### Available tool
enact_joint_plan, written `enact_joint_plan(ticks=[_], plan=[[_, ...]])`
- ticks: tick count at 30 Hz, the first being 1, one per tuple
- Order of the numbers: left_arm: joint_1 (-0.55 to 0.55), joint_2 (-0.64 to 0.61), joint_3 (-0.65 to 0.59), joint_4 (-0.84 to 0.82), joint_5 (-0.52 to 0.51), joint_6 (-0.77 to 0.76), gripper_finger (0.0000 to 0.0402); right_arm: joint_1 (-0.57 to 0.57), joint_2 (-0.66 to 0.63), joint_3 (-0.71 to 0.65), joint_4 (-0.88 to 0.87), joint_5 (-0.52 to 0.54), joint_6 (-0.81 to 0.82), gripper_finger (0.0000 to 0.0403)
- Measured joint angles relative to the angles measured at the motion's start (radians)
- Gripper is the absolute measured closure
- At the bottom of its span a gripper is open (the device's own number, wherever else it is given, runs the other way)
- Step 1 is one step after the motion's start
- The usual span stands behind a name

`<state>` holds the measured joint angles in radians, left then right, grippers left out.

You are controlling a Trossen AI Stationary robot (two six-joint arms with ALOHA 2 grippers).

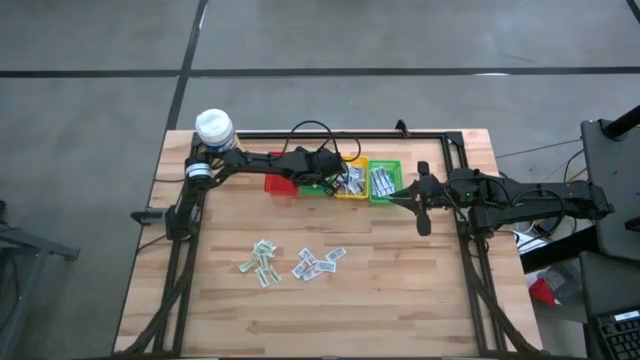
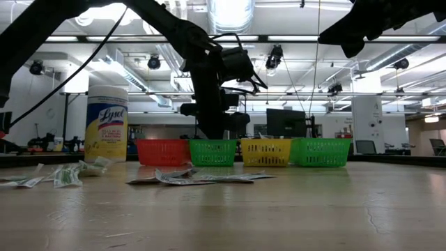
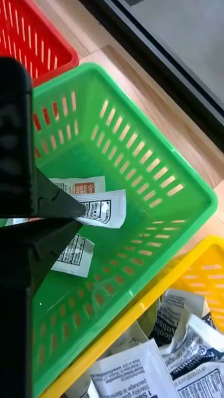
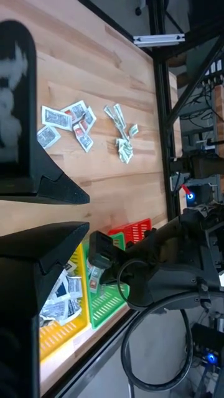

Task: Pick & Place First Aid Supplies
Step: Put the orange ointment pack into the left green bin

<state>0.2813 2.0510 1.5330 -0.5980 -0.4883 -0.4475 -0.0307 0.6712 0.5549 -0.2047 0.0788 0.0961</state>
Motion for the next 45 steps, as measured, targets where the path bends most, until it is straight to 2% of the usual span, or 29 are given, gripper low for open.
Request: enact_joint_plan(ticks=[20,24,33,39,45], plan=[[0.0,0.0,0.0,0.0,0.006,-0.026,0.0395,0.0,0.0,0.0,0.0,0.0,-0.002,0.0351],[0.0,0.0,0.0,0.0,0.006,-0.029,0.0367,0.0,0.0,0.0,0.0,0.0,-0.002,0.0351],[0.0,-0.009,0.0,-0.018,0.016,-0.043,0.0265,0.0,0.0,0.0,0.0,0.0,-0.003,0.0351],[-0.004,-0.1,0.0,-0.085,0.187,-0.036,0.0243,0.0,0.0,0.0,0.001,0.0,-0.023,0.0351],[-0.04,-0.206,0.0,-0.133,0.451,-0.086,0.0243,0.0,0.0,0.0,0.001,0.0,-0.047,0.0351]])
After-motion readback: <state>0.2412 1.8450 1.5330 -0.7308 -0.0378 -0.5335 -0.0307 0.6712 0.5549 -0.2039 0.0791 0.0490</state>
